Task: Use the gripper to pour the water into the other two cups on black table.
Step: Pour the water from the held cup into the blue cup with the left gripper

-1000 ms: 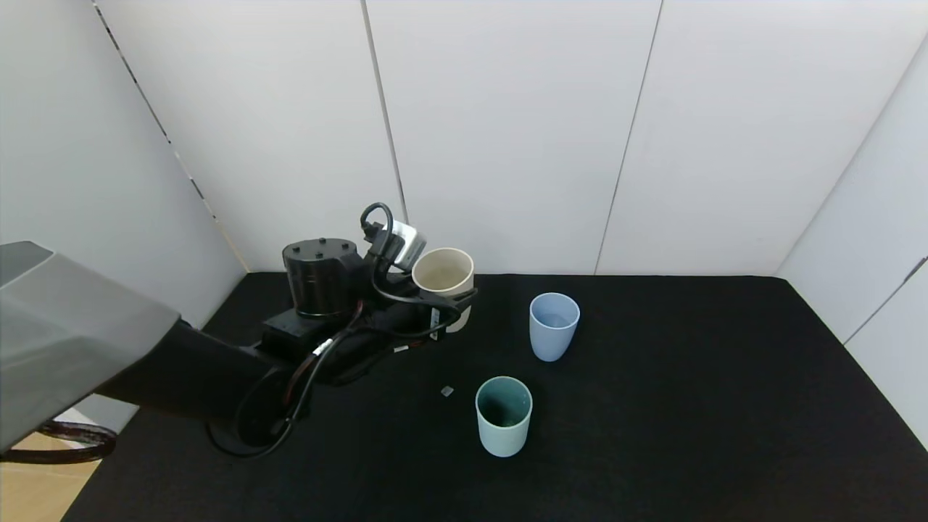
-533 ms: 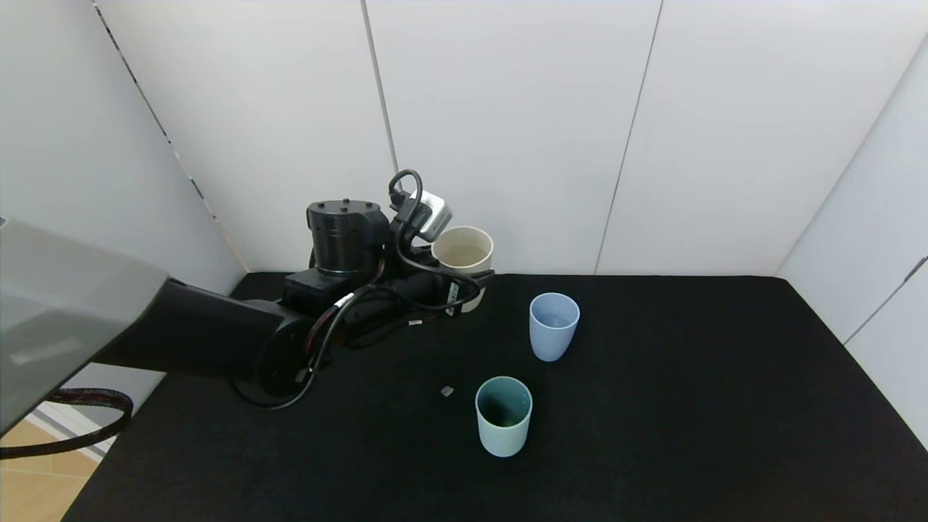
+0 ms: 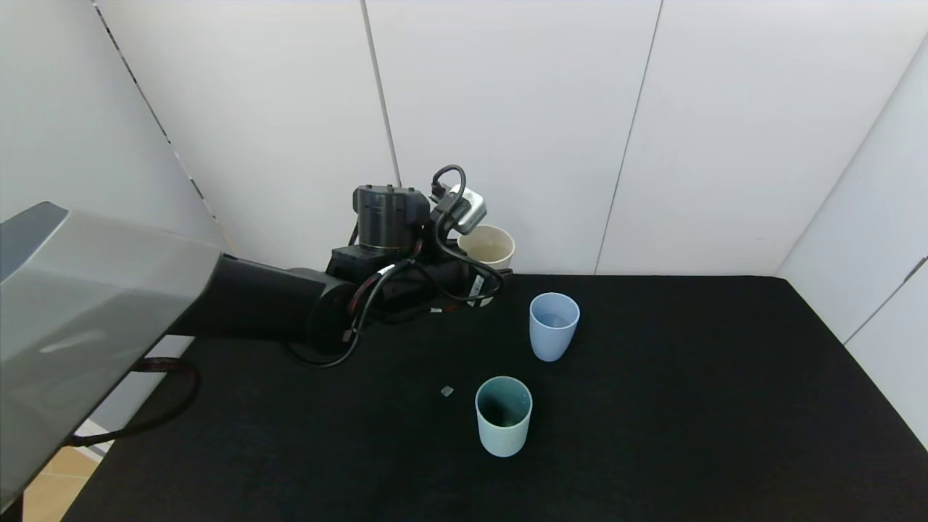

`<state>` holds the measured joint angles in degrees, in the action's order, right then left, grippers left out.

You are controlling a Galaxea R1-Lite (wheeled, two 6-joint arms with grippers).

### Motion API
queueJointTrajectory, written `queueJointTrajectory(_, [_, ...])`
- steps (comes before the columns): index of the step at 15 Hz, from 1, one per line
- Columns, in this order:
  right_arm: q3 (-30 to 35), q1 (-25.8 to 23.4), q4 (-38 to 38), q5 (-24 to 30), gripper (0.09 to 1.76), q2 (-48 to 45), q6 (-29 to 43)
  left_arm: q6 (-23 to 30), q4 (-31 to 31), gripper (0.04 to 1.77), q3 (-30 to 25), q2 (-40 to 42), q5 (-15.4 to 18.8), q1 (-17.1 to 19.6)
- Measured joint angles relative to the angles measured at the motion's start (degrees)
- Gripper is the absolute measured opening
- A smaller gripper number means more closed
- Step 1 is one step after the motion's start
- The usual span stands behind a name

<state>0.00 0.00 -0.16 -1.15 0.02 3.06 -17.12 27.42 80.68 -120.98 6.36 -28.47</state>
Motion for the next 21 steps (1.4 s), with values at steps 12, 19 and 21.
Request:
queueJointTrajectory(12, [0.00, 0.07, 0.00, 0.00, 1.71, 0.00, 0.00, -9.48, -14.10, 1.23, 16.73, -10.30, -6.50, -3.32])
queueJointTrajectory(19, [0.00, 0.07, 0.00, 0.02, 1.71, 0.00, -0.01, -13.17, -19.93, 1.23, 22.38, -12.76, -11.54, -5.77])
queueJointTrajectory(21, [0.00, 0.07, 0.00, 0.00, 1.71, 0.00, 0.00, -13.92, -20.44, 1.23, 23.28, -12.92, -13.32, -6.07])
